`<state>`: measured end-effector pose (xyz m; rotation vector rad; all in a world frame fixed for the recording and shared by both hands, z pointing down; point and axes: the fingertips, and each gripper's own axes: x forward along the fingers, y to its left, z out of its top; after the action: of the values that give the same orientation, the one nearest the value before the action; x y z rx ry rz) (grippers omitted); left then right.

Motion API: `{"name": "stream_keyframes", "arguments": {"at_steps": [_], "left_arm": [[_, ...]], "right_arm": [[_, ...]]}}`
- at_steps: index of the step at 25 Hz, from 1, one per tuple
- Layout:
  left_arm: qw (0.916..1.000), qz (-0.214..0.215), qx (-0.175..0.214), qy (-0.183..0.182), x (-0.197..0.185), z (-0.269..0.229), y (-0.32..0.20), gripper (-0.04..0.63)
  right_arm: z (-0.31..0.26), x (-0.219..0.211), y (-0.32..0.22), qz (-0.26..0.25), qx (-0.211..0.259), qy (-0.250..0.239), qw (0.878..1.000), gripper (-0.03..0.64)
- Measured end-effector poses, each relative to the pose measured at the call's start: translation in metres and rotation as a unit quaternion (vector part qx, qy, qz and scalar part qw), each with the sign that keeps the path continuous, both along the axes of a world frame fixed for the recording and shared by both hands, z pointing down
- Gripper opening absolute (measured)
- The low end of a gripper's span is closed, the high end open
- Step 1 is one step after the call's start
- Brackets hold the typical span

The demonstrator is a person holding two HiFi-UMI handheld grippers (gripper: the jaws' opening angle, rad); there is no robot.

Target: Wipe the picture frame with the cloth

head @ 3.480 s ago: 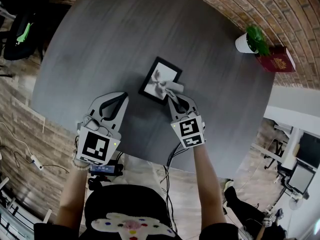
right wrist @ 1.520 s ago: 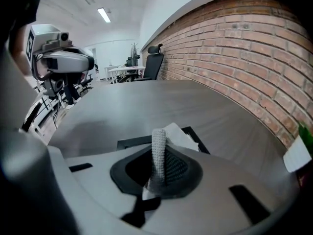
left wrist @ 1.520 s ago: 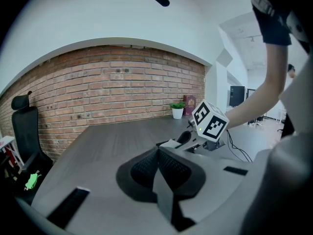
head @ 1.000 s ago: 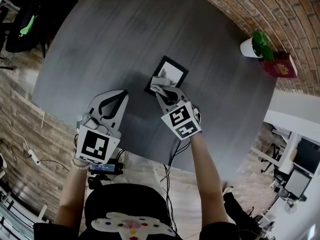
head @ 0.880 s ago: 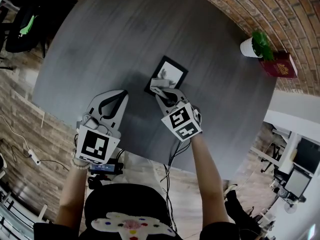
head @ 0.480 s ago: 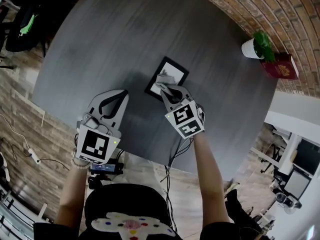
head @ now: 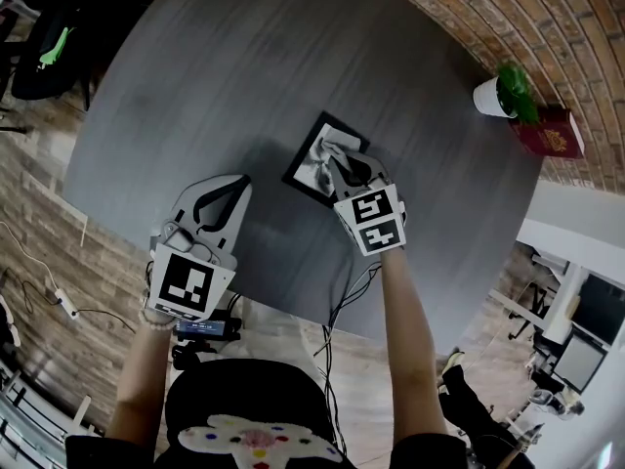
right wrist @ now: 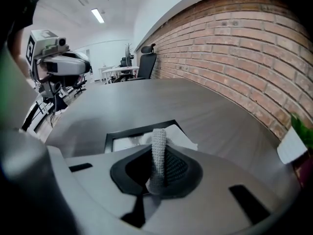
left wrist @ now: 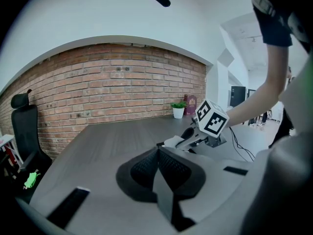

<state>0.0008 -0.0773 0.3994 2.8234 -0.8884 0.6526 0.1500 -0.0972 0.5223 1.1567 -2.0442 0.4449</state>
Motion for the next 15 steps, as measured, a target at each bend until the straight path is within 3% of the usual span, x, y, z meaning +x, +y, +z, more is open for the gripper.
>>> {"name": "stream_keyframes", "arguments": {"at_steps": [5, 15], "left_arm": [[0.9999, 0.006, 0.009, -0.002, 0.002, -0.004, -0.002, 0.009], [0.9999, 0.007, 0.01, -0.001, 0.003, -0.006, 0.002, 0.009]], "right_arm": [[-0.001, 0.008, -0.003, 0.009, 0.005, 0.005, 1.0, 0.025], [-0.002, -0.012, 0.02, -0.023, -0.007, -0.012, 1.0, 0.025]]}}
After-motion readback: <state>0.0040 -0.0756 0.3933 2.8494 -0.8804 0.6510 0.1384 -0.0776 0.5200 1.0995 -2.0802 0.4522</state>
